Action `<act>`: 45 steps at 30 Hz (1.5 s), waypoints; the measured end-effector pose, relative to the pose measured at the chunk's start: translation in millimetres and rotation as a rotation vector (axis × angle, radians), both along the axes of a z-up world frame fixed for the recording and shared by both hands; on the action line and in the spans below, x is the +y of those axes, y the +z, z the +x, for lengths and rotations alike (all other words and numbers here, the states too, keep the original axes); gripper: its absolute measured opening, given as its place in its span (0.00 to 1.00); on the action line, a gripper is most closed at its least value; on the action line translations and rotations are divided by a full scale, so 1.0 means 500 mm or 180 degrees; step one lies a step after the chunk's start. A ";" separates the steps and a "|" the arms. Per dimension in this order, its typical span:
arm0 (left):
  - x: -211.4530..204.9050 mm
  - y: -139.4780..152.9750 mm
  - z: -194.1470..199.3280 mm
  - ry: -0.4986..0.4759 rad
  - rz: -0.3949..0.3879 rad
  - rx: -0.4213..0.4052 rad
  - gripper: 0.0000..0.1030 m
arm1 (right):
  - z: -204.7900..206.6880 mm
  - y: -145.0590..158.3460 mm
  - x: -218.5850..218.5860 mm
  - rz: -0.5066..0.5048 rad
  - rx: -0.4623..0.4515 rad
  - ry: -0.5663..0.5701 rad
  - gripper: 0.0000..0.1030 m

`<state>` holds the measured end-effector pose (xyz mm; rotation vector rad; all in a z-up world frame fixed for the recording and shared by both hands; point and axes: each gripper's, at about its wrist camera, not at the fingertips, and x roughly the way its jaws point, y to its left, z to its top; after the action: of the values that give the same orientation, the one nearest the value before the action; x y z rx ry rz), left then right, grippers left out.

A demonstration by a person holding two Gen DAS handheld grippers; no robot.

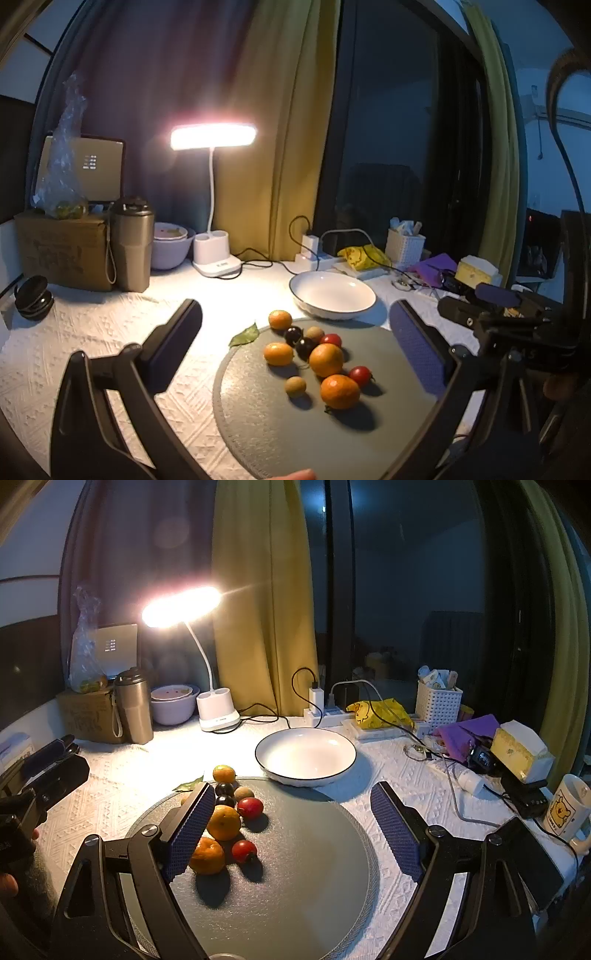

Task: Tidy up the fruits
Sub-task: 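Move both grippers toward the fruit on the grey board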

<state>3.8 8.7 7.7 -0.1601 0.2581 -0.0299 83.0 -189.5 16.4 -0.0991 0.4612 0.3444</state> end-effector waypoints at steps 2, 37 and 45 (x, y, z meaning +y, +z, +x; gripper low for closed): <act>-0.001 -0.001 0.004 -0.0008 0.0005 0.0017 0.99 | 0.002 -0.001 -0.001 0.0043 0.0051 -0.0003 0.86; -0.135 -0.155 0.164 -0.0611 0.0279 0.1336 0.76 | 0.080 -0.099 -0.078 0.0185 0.0571 -0.0071 0.85; -0.147 -0.184 0.190 -0.0661 0.0394 0.1597 0.59 | 0.095 -0.112 -0.060 0.0199 0.0726 0.0123 0.78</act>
<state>98.8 -64.8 -84.1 -0.0141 0.7752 -0.1808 130.4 -219.6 -39.7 -0.0076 0.6742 0.4097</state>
